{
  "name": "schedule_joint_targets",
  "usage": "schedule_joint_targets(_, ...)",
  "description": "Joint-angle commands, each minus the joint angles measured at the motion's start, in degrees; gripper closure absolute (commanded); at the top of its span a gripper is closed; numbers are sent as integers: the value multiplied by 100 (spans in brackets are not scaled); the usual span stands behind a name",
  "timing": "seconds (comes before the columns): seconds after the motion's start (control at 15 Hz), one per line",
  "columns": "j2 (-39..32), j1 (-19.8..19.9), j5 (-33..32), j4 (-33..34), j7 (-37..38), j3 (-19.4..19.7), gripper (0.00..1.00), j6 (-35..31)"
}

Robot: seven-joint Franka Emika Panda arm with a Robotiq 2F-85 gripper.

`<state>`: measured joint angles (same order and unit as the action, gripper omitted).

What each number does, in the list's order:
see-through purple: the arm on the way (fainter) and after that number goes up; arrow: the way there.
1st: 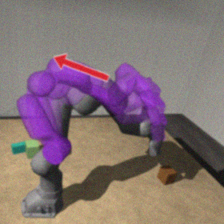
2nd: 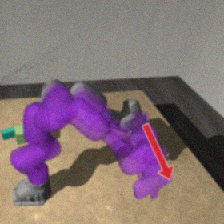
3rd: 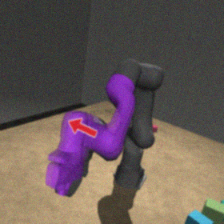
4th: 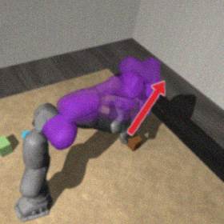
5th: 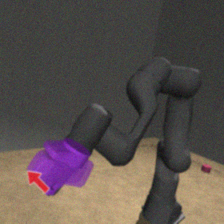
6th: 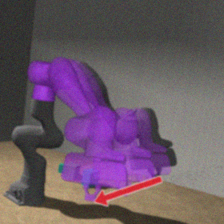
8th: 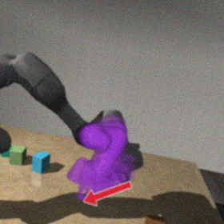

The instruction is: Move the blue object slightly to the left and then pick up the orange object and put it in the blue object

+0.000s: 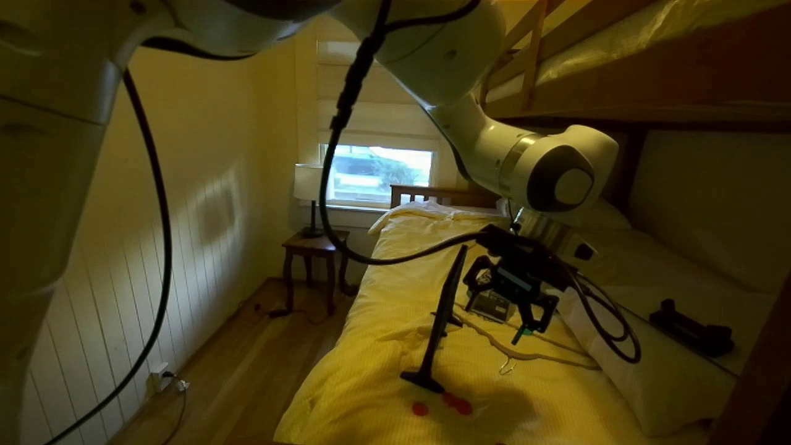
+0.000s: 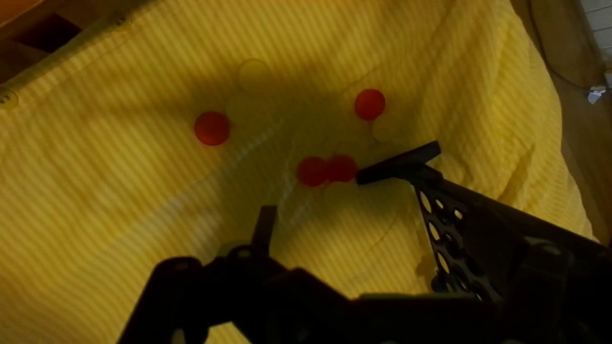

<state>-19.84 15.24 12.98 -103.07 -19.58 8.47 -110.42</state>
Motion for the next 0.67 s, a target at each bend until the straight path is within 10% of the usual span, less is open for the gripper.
schedule_joint_targets(0.0, -202, 24, -12, 153, 213, -32, 0, 67)
schedule_joint_targets(0.6, -1295, 254, 685, 551, 992, -146, 0, 103)
